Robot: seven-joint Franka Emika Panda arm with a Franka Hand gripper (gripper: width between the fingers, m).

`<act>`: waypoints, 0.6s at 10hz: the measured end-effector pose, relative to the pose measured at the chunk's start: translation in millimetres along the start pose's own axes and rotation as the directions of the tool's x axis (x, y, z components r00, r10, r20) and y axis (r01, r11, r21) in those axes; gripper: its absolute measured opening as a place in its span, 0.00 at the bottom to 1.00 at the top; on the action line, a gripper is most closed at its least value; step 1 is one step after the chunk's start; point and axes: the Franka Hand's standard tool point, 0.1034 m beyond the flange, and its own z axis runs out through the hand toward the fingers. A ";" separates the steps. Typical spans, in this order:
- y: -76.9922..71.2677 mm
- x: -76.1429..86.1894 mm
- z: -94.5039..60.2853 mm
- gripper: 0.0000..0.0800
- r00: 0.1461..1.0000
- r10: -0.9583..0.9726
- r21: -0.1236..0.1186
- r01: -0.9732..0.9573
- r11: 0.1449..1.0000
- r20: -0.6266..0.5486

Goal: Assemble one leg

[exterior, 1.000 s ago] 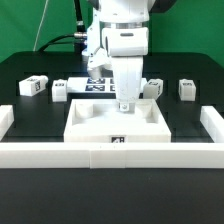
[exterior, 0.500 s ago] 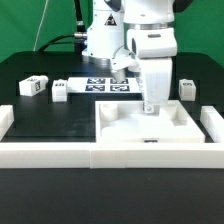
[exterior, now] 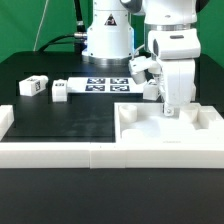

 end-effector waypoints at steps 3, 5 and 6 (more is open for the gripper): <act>0.0 0.6 0.0 0.08 0.999 0.040 0.000 -0.040 0.999 0.000; 0.0 -0.1 0.2 0.33 0.999 0.041 0.000 -0.041 0.999 0.000; 0.0 -0.2 0.2 0.33 0.999 0.041 0.000 -0.041 0.999 0.000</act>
Offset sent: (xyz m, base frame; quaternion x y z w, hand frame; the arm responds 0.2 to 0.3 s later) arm 0.0000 0.0000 0.0000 0.0000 0.0000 0.0000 1.0000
